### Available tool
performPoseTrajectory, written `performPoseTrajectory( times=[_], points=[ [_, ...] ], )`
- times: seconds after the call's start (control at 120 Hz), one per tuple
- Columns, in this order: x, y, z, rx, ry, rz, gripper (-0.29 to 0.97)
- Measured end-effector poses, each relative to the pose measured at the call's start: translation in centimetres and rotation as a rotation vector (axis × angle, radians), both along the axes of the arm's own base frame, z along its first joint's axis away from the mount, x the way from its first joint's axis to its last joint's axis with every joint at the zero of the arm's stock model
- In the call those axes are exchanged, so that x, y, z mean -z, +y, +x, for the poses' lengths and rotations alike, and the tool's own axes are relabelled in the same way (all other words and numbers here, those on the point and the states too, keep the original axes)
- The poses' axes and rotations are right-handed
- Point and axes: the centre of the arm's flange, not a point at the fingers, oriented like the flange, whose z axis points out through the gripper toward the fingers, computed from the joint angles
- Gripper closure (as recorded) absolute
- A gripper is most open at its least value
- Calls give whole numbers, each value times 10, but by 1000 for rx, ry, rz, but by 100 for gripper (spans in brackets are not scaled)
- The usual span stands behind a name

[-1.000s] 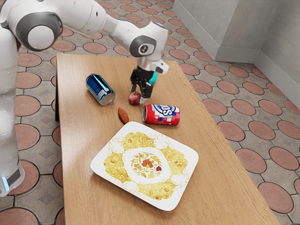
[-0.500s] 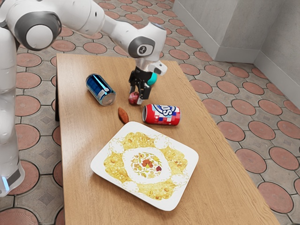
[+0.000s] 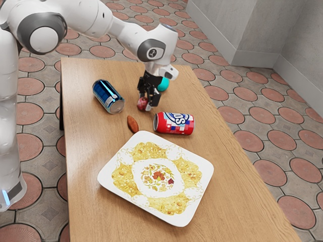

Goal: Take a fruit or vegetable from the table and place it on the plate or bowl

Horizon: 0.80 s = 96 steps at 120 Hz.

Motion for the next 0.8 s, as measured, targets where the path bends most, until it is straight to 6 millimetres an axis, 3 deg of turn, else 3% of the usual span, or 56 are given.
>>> performPoseTrajectory(
  times=[0.1, 0.242, 0.308, 0.392, 0.45, 0.583, 0.708, 0.8],
  points=[
    [-21, -2, 0, 4, -30, 4, 37],
    [-129, -19, -17, 38, -179, 23, 36],
    [-167, -59, -29, 114, -207, 22, 35],
    [-195, -120, -43, 229, -208, 13, 35],
    [-203, -150, -53, 287, -191, 6, 35],
    [-200, -214, -73, 414, -127, 10, 35],
    [-203, -290, -96, 546, -101, 42, 34],
    [-200, -322, -106, 592, -82, 57, 34]
  ],
)
